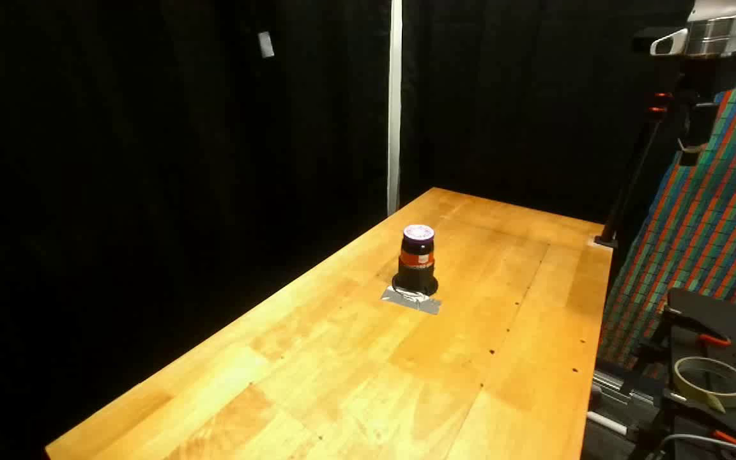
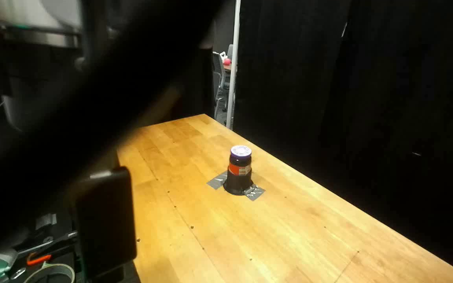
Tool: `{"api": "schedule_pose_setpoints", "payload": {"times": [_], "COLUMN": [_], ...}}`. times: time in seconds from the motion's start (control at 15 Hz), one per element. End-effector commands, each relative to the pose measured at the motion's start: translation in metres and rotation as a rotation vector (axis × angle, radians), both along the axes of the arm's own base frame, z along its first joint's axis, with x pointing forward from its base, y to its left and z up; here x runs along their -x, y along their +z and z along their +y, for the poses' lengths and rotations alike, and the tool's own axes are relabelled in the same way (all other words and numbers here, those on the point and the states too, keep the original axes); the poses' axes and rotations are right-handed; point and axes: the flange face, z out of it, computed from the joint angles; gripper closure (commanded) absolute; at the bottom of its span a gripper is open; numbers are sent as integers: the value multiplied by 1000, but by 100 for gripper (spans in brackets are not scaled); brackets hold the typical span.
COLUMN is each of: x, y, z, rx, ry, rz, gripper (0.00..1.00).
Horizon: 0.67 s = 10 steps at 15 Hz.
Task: Put the rubber band around the brown cup
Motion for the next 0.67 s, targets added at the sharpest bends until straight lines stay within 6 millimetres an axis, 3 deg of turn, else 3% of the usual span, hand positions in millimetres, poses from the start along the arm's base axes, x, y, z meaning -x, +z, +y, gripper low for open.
{"api": "schedule_pose_setpoints", "payload": {"times": [0.0,0.27,0.4,0.6], "x": [0,-4,-22,-61], "y": [2,5,5,-4], "z": [0,5,40,113], "rx": [1,-1,-4,-57], "ry": [-1,10,64,142], "rz": [-2,-5,0,24], "gripper": [0,0,0,0]}}
